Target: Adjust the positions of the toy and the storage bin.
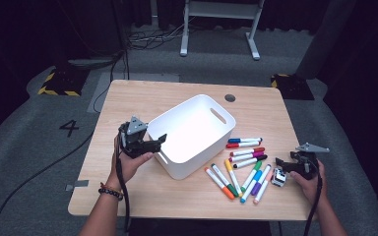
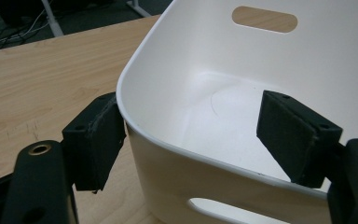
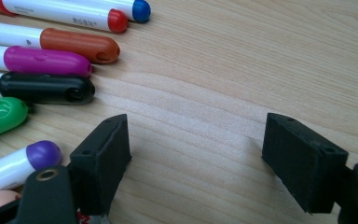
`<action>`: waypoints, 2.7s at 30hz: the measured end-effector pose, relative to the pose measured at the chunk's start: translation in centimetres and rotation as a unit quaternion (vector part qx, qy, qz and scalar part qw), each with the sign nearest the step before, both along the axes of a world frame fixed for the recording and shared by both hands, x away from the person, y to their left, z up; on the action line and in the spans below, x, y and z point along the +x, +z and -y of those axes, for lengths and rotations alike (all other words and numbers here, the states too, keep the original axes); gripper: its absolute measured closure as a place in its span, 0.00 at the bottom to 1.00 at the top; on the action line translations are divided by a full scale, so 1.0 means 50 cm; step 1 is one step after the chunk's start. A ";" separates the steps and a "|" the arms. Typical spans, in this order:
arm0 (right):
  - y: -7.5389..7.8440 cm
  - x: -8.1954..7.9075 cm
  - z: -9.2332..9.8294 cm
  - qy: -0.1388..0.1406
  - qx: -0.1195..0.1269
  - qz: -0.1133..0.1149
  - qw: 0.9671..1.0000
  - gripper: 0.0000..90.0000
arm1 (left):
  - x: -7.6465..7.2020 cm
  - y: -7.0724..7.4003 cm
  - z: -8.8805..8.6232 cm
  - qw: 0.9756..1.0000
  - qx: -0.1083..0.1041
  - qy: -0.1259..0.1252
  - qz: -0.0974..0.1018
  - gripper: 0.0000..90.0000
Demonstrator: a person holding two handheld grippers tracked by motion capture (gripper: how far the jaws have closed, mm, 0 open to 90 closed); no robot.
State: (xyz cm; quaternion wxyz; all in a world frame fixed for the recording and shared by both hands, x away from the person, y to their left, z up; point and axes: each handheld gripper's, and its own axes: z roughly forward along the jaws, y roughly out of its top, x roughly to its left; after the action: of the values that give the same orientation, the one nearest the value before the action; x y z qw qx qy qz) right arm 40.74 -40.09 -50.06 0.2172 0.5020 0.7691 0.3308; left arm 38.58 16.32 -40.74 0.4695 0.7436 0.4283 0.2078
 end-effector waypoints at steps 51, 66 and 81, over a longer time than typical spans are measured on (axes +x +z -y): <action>0.000 0.001 0.001 0.007 -0.004 0.001 1.000 0.25 | -0.034 0.011 -0.025 0.998 0.020 -0.050 -0.025 0.68; 0.000 0.000 0.000 0.011 0.001 -0.001 1.000 0.25 | -0.057 0.047 -0.049 0.999 0.029 -0.032 0.023 0.25; 0.022 -0.003 0.011 0.002 0.008 0.027 1.000 0.27 | -0.094 0.034 -0.133 0.997 0.046 -0.030 0.046 0.17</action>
State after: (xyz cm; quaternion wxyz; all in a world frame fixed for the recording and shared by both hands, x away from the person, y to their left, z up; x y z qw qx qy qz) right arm 40.59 -40.62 -48.96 0.2331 0.4934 0.7609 0.3511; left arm 33.88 22.97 -39.03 0.4600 0.7667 0.3736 0.2469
